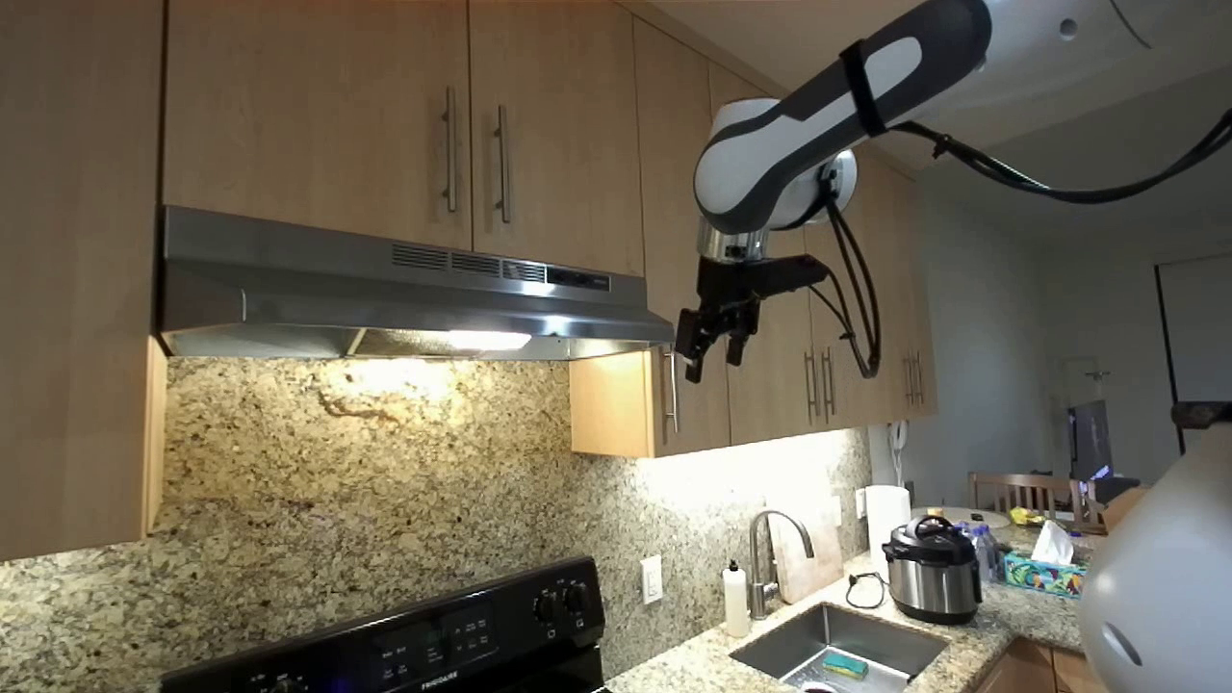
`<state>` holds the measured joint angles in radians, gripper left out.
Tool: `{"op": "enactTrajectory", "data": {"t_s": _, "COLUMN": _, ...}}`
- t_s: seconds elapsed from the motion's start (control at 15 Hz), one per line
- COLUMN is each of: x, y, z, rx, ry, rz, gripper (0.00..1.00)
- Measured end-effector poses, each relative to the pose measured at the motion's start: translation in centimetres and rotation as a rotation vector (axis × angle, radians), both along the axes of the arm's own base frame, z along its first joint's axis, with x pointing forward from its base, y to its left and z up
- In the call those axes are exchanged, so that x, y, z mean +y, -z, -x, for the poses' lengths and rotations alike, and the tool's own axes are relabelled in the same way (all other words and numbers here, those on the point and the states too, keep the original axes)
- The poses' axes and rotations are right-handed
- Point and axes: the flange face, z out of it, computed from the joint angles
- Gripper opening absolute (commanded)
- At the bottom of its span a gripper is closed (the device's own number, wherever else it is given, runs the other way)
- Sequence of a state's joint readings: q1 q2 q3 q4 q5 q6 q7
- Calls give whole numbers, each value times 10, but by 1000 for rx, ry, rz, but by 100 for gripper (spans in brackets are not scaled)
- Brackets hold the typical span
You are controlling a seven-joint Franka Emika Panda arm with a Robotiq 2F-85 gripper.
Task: Turn the light of the hood off and then back on
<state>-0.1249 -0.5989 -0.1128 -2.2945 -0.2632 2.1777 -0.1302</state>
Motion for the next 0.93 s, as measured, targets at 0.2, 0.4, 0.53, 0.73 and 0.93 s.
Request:
{"op": "enactTrajectory", "data": {"t_s": 0.2, "x": -1, "y": -28, "z": 7, "rx": -91, "ry": -19, "rz": 63, "gripper": 100}}
{"op": "enactTrajectory", "data": {"t_s": 0.4, "x": 0, "y": -50, "z": 8, "rx": -175, "ry": -60, "rz": 129, "gripper": 100}}
{"op": "enactTrajectory", "data": {"t_s": 0.53, "x": 0, "y": -59, "z": 5, "rx": -223, "ry": -79, "rz": 166, "gripper": 100}}
{"op": "enactTrajectory", "data": {"t_s": 0.73, "x": -1, "y": -69, "z": -1, "rx": -280, "ry": -96, "rz": 211, "gripper": 100}}
{"op": "enactTrajectory", "data": {"t_s": 0.93, "x": -7, "y": -80, "z": -7, "rx": -342, "ry": -110, "rz": 281, "gripper": 100}}
